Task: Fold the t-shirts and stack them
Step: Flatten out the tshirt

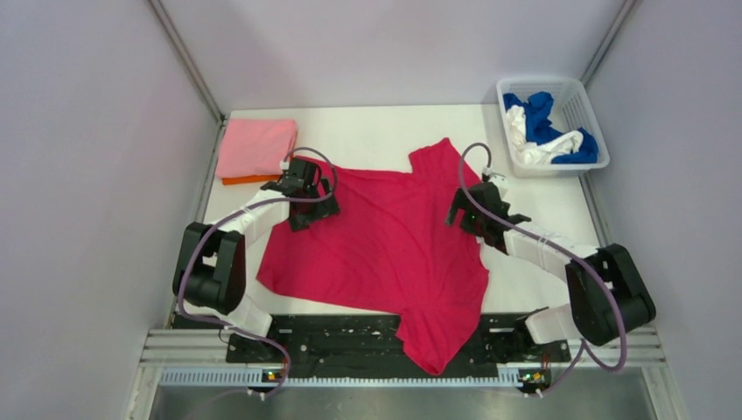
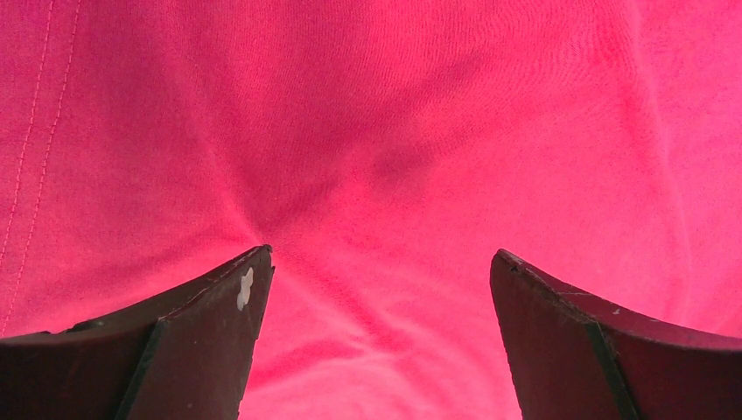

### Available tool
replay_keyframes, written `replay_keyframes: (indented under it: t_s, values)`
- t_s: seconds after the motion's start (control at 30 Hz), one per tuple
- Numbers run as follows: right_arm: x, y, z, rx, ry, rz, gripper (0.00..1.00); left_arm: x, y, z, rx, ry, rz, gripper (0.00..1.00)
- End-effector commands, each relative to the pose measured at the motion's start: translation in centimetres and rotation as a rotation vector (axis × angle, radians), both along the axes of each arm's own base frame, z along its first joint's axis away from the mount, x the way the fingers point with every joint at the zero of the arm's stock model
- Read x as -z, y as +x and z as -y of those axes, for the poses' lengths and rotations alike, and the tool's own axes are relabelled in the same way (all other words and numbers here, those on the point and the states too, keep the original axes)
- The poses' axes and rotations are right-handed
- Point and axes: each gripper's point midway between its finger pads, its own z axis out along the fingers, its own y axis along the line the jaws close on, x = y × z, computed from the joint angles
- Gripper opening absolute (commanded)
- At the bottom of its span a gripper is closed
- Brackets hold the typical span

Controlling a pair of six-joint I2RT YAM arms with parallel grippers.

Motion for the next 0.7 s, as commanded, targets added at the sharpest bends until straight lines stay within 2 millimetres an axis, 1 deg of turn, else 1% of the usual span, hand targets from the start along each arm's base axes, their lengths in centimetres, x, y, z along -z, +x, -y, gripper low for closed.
replay_keyframes:
  t_s: [0.0, 0.07, 0.1, 0.17, 0.27, 0.33, 0.4, 0.47, 0.57, 0.67]
  values:
    - [-0.4, 2.7, -0.6, 0.001, 0.017, 0.049, 0.99, -1.1, 0.5, 0.0, -0.003, -0.014, 0.051, 0.99]
    - [0.6, 2.6, -0.5, 0.01, 0.01, 0.023, 0.99, -1.1, 0.5, 0.0, -0.005, -0.012, 0.05, 0.99]
    - [1.5, 2.4, -0.3, 0.015, 0.004, 0.001, 0.99, -1.1, 0.5, -0.1, -0.006, -0.01, 0.051, 0.99]
    - [2.2, 2.5, -0.1, 0.031, 0.009, -0.008, 0.99, -1.1, 0.5, -0.1, -0.008, -0.008, 0.05, 0.99]
    - [3.4, 1.4, 1.0, 0.063, -0.01, -0.066, 0.99, -1.1, 0.5, -0.3, -0.011, 0.001, 0.05, 0.99]
    - [3.6, 0.8, 1.7, 0.09, -0.032, -0.082, 0.99, -1.1, 0.5, -0.3, -0.014, 0.005, 0.049, 0.99]
    - [3.1, 0.8, 2.0, 0.092, -0.036, -0.064, 0.99, -1.1, 0.5, -0.3, -0.013, 0.004, 0.051, 0.99]
    - [2.0, 1.1, 1.6, 0.077, -0.018, -0.032, 0.99, -1.1, 0.6, -0.3, -0.013, 0.004, 0.049, 0.99]
    - [0.0, 1.8, 0.3, 0.015, 0.03, 0.015, 0.99, -1.0, 0.6, -0.3, -0.012, 0.004, 0.043, 0.99]
    - [-1.4, 2.2, -1.1, -0.041, 0.083, 0.044, 0.99, -1.0, 0.6, -0.2, -0.011, 0.001, 0.044, 0.99]
